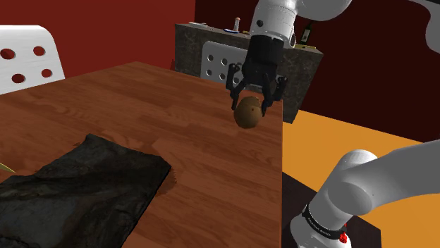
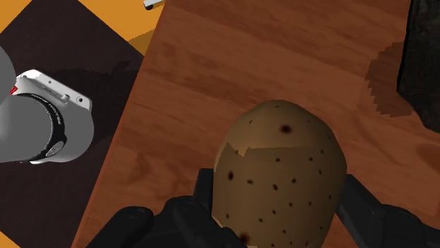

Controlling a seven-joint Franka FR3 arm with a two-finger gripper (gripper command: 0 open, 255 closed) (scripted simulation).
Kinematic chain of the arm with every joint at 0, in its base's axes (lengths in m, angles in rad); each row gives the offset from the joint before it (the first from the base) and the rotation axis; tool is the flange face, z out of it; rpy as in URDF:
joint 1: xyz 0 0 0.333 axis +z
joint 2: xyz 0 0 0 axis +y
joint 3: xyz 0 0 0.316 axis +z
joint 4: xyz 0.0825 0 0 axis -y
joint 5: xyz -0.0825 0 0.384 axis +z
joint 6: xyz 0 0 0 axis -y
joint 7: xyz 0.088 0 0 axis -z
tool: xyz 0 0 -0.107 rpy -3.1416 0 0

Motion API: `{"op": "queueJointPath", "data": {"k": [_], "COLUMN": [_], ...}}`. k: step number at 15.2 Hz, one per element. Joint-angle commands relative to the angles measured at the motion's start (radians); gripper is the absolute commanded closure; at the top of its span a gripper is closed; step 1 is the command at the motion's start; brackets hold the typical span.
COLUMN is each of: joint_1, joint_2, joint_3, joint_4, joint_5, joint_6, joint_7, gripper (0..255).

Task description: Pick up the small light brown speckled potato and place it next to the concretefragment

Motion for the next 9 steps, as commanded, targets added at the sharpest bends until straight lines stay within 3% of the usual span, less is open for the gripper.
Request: {"op": "queueJointPath", "data": {"k": [1, 7, 9], "joint_1": [0.012, 0.047, 0.049], "joint_2": [-0.011, -0.001, -0.010], "joint_3": [0.035, 0.171, 0.176], "joint_4": [-0.006, 0.029, -0.003], "joint_5": [0.026, 0.105, 0.110], "joint_6": [0.014, 0.063, 0.085], "joint_7": [0.042, 0.192, 0.183], "gripper": [255, 255, 255]}}
